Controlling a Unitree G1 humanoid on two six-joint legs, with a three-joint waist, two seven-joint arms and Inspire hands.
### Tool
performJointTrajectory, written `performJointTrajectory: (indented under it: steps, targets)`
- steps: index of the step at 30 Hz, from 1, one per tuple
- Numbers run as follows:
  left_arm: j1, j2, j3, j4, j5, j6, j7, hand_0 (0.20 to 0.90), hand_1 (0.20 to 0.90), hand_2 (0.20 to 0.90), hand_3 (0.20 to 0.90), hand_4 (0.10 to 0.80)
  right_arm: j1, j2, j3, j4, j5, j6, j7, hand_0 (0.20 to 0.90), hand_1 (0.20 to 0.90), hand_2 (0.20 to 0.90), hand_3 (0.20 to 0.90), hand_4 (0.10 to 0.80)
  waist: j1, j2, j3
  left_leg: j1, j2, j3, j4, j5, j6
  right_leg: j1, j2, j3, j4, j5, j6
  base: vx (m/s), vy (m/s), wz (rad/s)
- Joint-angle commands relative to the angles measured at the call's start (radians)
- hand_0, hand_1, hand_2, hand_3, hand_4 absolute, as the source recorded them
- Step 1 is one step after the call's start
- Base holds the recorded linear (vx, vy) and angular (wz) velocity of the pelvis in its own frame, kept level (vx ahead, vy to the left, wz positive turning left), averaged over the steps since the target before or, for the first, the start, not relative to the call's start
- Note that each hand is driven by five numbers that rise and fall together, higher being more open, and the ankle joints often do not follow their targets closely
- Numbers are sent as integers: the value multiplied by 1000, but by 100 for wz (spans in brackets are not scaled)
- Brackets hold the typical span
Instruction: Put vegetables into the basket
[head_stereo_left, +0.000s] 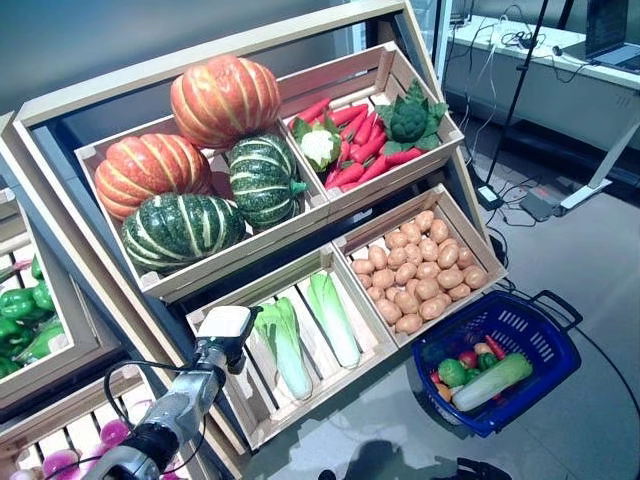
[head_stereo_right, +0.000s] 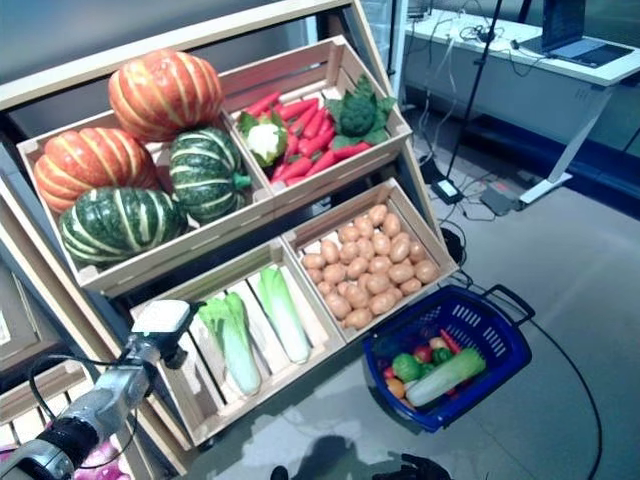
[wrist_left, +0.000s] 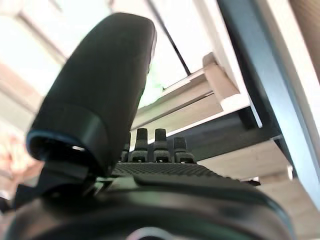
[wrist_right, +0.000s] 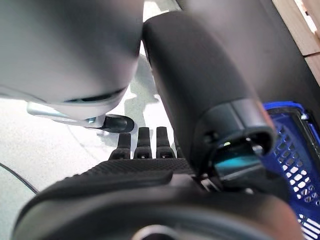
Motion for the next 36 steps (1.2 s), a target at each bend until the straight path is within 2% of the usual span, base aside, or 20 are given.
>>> performJointTrajectory:
  steps: [1,6,8,11,14,18,23,26,30,36]
  targets:
    - [-198,82,32,36,126,39,140,900,900,900,900,800,-28,-29,24,-22,34,-45,51,900,900,900,900,800,-7,-73,54,-52,-61,-10,131,-74,48,-121,-56,26,225,-53,-57,-115,44,17]
    - [-252,108,-8,88,177,95,222,900,900,900,900,800,-78,-82,22,-51,57,-46,54,900,900,900,900,800,-19,-63,133,-147,-76,-11,272,-100,37,-195,-52,36,332,-95,-86,-145,37,5]
    - [-314,116,-35,130,171,137,310,900,900,900,900,800,-130,-98,39,-58,111,-59,42,900,900,900,900,800,-20,-68,186,-254,-86,-9,389,-118,34,-285,-55,46,433,-114,-102,-266,-11,12]
    - [-374,127,-62,145,159,158,381,900,900,900,900,800,-179,-99,49,-75,152,-61,22,900,900,900,900,800,-19,-68,234,-355,-81,-7,492,-101,23,-356,-50,59,525,-143,-117,-180,4,19]
    - [-431,130,-69,185,151,166,476,900,900,900,900,800,-230,-98,67,-90,155,-75,19,900,900,900,900,800,-25,-69,267,-433,-79,8,550,-114,29,-440,-39,76,606,-168,-131,-136,47,-5]
    - [-504,141,-72,198,151,197,527,900,900,900,900,800,-276,-108,81,-121,171,-70,18,900,900,900,900,800,-33,-74,304,-539,-76,21,638,-119,32,-544,-32,94,714,-190,-142,-118,46,-8]
    - [-545,144,-59,220,172,224,565,900,900,900,900,800,-310,-104,88,-138,164,-57,10,900,900,900,900,800,-39,-84,327,-599,-76,39,676,-139,40,-624,-31,111,774,-193,-139,-74,47,-9]
    - [-575,144,-53,246,168,203,624,900,900,900,900,800,-337,-107,96,-139,174,-41,7,900,900,900,900,800,-45,-88,344,-612,-76,48,691,-159,46,-650,-24,121,800,-195,-137,-52,41,-5]
    - [-624,140,-58,330,144,187,665,900,900,900,900,800,-357,-120,102,-142,168,-24,9,900,900,900,900,800,-65,-83,354,-632,-73,61,716,-160,39,-676,-20,137,825,-197,-137,16,87,-4]
    - [-676,153,-87,355,129,216,633,900,900,900,900,800,-370,-138,95,-139,186,-29,17,900,900,900,900,800,-83,-85,371,-648,-70,75,731,-179,44,-703,-9,154,834,-195,-136,4,30,-6]
